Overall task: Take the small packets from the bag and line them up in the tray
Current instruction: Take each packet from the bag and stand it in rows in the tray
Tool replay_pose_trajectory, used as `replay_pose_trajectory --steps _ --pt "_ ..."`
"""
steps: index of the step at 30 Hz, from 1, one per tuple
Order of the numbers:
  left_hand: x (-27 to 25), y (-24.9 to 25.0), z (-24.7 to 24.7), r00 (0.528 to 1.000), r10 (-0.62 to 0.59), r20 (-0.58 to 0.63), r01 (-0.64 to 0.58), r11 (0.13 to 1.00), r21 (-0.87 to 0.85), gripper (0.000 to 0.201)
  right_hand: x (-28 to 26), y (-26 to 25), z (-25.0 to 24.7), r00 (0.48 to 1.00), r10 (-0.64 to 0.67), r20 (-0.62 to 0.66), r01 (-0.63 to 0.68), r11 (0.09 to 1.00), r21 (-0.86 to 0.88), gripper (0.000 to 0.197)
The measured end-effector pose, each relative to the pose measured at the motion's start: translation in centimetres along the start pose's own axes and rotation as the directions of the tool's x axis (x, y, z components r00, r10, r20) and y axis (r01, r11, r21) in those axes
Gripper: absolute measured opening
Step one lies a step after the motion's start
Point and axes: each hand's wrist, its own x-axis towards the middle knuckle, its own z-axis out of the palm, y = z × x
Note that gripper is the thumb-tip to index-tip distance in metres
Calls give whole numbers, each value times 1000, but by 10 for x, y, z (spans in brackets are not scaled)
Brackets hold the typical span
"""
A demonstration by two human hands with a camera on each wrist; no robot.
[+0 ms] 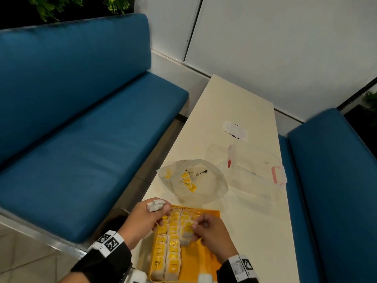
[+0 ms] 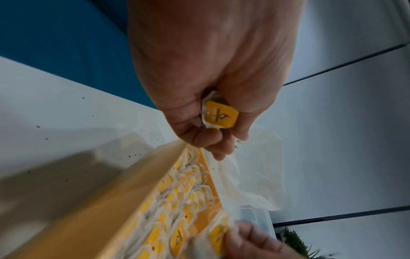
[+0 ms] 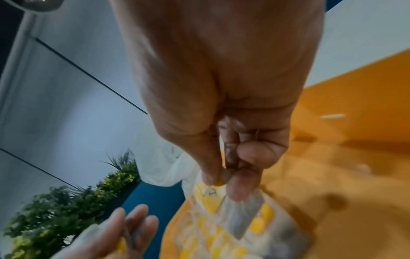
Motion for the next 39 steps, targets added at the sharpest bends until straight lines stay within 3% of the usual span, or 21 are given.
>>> replay_pose_trajectory --steps 6,12,24,26,29,32,35,39 --pt "0 4 12 998 -64 9 65 992 -107 18 11 39 13 986 163 28 -153 963 -221 11" --pt "0 2 15 995 -93 26 95 989 -115 22 14 40 25 977 211 26 -205 968 -144 9" --pt "0 7 13 987 -149 55 155 980 -125 27 19 40 36 979 187 -86 -193 978 -74 15" --pt "-1 10 11 980 -180 87 194 964 -184 30 17 36 35 981 158 -115 -170 980 -103 18" --pt "-3 17 10 959 -230 163 274 896 -350 36 11 20 30 983 -2 -186 -43 970 -240 17" --pt "-4 26 14 950 -256 178 311 800 -512 41 -1 -9 29 976 -161 -144 134 974 -183 15" --pt "-2 32 18 959 -241 151 281 729 -624 45 -11 -36 33 984 -164 -66 162 986 -32 14" --pt "-1 35 20 974 -183 131 224 739 -636 54 -16 -55 36 994 -95 -59 102 988 116 27"
